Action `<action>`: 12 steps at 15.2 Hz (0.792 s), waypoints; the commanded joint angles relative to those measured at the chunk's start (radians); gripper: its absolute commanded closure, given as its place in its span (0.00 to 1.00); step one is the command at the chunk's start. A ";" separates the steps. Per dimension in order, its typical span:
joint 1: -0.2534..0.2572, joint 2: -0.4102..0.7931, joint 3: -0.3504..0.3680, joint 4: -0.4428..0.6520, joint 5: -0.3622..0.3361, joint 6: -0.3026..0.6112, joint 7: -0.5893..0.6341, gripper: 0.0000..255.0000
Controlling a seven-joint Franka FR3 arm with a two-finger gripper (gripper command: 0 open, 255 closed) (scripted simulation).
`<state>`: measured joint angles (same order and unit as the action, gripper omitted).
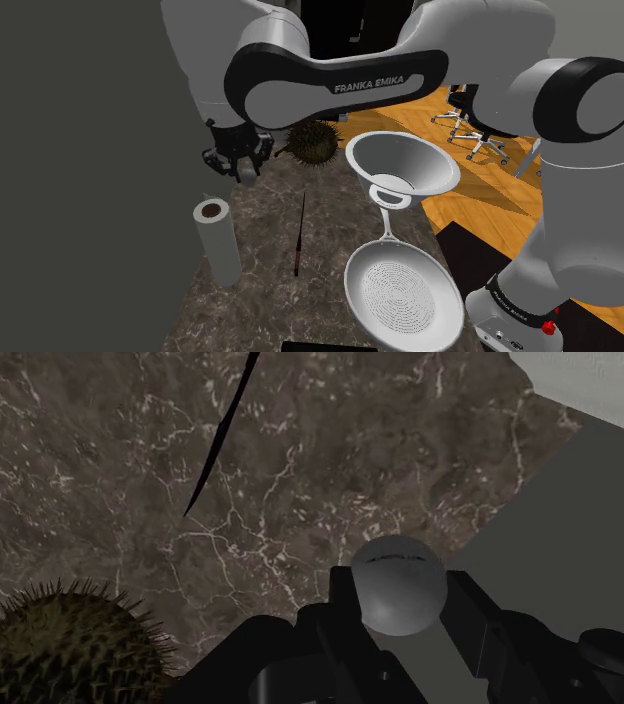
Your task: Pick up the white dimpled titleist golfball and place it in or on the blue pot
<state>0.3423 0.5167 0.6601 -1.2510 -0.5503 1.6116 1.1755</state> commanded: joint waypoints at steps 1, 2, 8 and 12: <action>0.011 0.005 -0.001 0.038 -0.002 -0.031 -0.009 1.00; 0.016 0.007 -0.001 0.056 -0.002 -0.045 -0.013 1.00; -0.003 -0.030 0.006 0.066 0.015 -0.083 -0.039 1.00; -0.165 -0.225 0.032 -0.197 0.119 0.029 -0.095 1.00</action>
<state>0.2184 0.3457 0.6858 -1.3771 -0.4615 1.6107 1.0958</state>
